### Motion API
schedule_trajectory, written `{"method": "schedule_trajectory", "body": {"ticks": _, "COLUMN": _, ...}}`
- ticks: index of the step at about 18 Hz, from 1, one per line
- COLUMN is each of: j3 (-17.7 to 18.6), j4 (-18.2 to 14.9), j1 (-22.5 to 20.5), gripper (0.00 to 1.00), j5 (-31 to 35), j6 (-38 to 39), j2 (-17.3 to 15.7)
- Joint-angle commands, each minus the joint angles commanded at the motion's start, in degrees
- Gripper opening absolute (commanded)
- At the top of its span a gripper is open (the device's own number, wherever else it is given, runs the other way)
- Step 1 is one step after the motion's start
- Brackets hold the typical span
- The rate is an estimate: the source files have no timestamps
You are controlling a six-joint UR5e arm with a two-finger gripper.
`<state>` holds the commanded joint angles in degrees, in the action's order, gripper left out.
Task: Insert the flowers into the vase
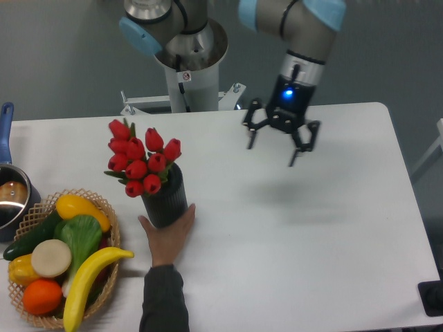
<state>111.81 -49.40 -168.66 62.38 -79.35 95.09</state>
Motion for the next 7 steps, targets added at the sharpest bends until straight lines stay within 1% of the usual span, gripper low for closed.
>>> {"method": "schedule_trajectory", "body": {"ticks": 3, "j3": -3.5, "j4": -0.1, "j1": -0.6, "gripper": 1.00, "j5": 6.4, "j6": -7.2, "j2": 3.1}}
{"method": "schedule_trajectory", "body": {"ticks": 5, "j3": -5.9, "j4": -0.1, "j1": -1.1, "gripper": 1.00, "j5": 11.0, "j6": -9.4, "j2": 5.2}}
{"method": "schedule_trajectory", "body": {"ticks": 7, "j3": -10.0, "j4": -0.4, "j1": -0.9, "gripper": 1.00, "j5": 16.6, "j6": -9.3, "j2": 8.2}}
